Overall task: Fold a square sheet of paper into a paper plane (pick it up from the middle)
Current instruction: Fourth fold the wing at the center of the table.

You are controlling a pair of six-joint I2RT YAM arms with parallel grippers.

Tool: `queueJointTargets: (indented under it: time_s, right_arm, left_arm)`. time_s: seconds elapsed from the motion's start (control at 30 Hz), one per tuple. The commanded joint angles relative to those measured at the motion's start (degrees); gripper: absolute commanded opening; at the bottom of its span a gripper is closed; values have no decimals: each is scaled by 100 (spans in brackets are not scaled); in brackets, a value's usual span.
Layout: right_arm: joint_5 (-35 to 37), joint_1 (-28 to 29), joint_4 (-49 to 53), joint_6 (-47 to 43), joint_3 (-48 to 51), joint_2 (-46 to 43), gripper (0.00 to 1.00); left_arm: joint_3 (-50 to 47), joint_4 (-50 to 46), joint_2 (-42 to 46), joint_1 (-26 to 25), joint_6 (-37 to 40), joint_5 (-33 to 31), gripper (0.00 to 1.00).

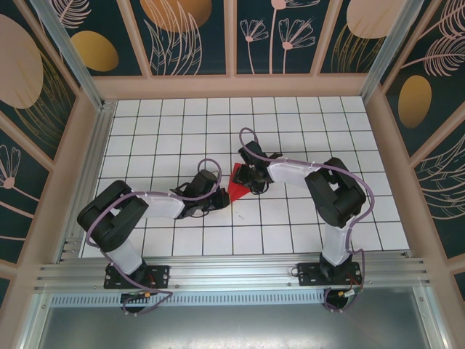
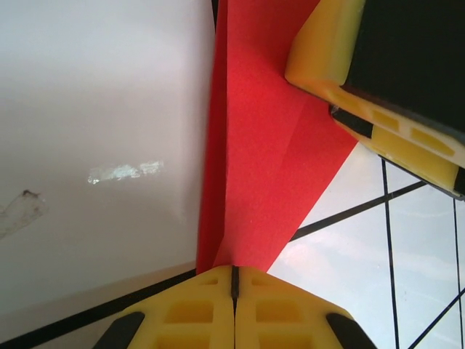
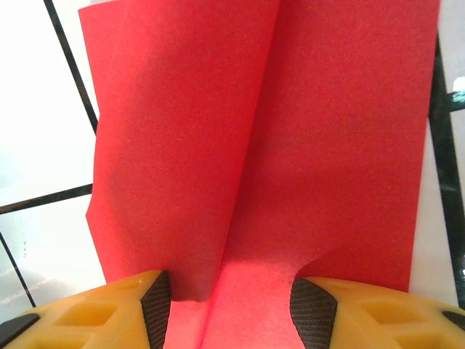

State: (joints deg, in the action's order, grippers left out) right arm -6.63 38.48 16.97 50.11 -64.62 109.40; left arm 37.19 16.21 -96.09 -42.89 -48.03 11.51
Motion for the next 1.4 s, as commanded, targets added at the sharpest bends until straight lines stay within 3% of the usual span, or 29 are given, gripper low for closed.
queueJointTargets:
  time_s: [0.0, 0.6, 1.13, 1.37]
  right_arm:
    - [725, -86, 815, 36, 495, 1060, 56]
    - [725, -86, 808, 43, 530, 1083, 56]
    - [725, -86, 781, 58, 534, 1118, 56]
    - [720, -86, 772, 56, 541, 1140, 56]
  left_arm:
    - [-81, -513, 125, -52, 127, 38, 6]
    - [-298, -711, -37, -64, 127, -41, 5]
    - [-499, -1381, 635, -83, 452, 135, 5]
    - [-303, -320, 1210, -78, -47, -5, 9]
